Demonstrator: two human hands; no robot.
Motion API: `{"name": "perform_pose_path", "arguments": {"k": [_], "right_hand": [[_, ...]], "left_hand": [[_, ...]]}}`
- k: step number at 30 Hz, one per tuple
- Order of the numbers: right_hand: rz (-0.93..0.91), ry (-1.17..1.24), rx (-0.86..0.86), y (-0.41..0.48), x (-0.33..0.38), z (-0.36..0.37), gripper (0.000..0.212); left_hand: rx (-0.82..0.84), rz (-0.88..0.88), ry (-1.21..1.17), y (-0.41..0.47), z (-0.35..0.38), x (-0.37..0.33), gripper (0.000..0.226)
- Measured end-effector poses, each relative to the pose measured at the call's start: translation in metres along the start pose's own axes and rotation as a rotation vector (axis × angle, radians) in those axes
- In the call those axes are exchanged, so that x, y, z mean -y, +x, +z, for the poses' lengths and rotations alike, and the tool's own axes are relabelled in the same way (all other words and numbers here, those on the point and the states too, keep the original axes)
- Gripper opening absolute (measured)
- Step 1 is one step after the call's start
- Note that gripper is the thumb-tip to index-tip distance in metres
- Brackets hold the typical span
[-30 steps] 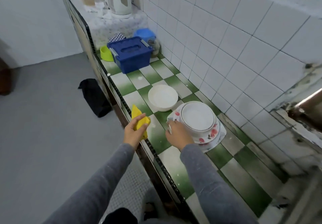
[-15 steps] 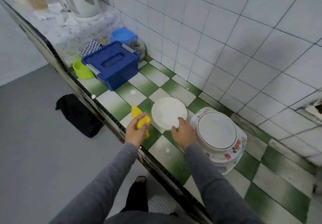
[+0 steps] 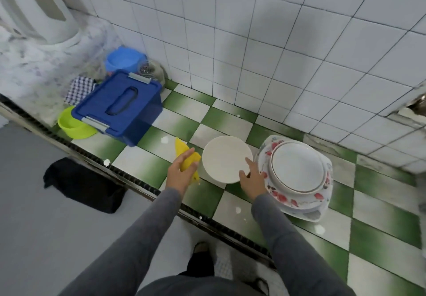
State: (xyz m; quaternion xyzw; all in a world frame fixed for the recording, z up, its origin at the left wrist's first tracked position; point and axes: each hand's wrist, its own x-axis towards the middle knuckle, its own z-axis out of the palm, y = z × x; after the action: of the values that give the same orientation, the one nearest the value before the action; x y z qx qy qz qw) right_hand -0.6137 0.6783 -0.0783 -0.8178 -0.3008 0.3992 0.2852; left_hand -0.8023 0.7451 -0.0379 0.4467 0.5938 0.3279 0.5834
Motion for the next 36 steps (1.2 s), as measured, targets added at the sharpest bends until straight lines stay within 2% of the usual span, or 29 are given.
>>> {"name": "perform_pose_path", "arguments": {"k": [13,22,27,30,36], "right_hand": [[0.099,0.319,-0.029,-0.004,-0.001,0.008,0.062],[0.009,0.294,-0.103,-0.024,-0.002,-0.013,0.062],[-0.073,0.239,-0.216,-0.04,-0.001,-0.042,0.061],[-0.072,0.285,-0.267,-0.049,-0.002,-0.059,0.063],[-0.099,0.336,-0.359,-0.07,-0.016,-0.098,0.06]], "left_hand": [[0.056,-0.005,0.048,0.027,-0.004,-0.005,0.039],[0.038,0.006,0.064,0.028,0.005,-0.008,0.04],[0.132,0.033,0.056,0.018,0.025,-0.018,0.041],[0.18,0.052,0.048,0.008,0.042,-0.027,0.041],[0.268,0.064,-0.023,-0.017,0.084,-0.043,0.021]]}}
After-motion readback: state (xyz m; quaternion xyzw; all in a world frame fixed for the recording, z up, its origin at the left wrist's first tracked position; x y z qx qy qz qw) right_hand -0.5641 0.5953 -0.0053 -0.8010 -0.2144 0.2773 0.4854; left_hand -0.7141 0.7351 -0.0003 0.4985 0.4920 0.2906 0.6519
